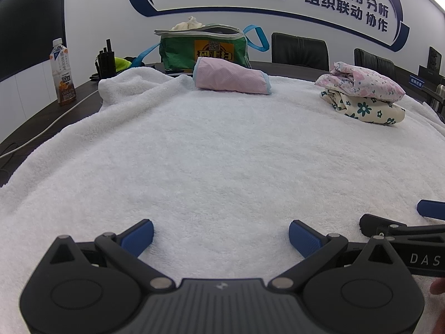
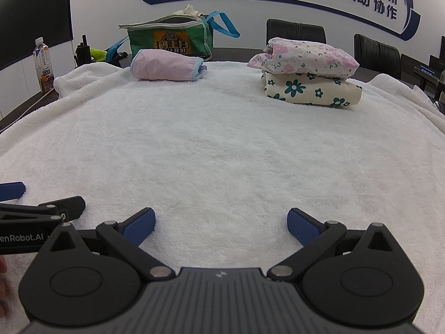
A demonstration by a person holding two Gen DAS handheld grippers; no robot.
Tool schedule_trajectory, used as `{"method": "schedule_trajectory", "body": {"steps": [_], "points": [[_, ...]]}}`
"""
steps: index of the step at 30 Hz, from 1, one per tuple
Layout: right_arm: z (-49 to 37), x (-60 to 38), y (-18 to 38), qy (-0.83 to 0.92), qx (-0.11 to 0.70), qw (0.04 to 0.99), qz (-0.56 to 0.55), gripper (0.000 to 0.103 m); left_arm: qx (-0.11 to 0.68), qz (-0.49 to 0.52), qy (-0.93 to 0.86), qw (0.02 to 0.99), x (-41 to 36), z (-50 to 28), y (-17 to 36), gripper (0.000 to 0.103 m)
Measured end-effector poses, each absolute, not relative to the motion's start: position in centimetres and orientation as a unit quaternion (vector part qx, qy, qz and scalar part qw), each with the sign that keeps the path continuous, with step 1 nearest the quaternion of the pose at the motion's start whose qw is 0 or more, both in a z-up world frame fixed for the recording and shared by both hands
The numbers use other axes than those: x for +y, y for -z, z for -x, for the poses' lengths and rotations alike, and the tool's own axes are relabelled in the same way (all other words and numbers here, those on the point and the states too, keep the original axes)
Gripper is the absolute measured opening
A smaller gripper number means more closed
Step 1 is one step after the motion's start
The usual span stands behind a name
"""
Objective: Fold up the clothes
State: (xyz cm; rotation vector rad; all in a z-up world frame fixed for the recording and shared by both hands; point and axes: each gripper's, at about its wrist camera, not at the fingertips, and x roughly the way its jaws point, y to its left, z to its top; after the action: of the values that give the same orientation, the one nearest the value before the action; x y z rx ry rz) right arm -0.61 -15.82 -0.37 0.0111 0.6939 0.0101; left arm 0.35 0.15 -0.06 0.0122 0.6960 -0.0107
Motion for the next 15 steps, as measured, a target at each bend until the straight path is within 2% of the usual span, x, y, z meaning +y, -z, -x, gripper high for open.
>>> {"method": "schedule_trajectory", "body": {"steps": [15], "points": [[0.64, -15.78, 0.34, -0.005, 0.34, 0.94, -0.005, 0.103, 0.341, -0.006, 0.006, 0.94, 0.1, -0.33, 0.04, 0.103]]}}
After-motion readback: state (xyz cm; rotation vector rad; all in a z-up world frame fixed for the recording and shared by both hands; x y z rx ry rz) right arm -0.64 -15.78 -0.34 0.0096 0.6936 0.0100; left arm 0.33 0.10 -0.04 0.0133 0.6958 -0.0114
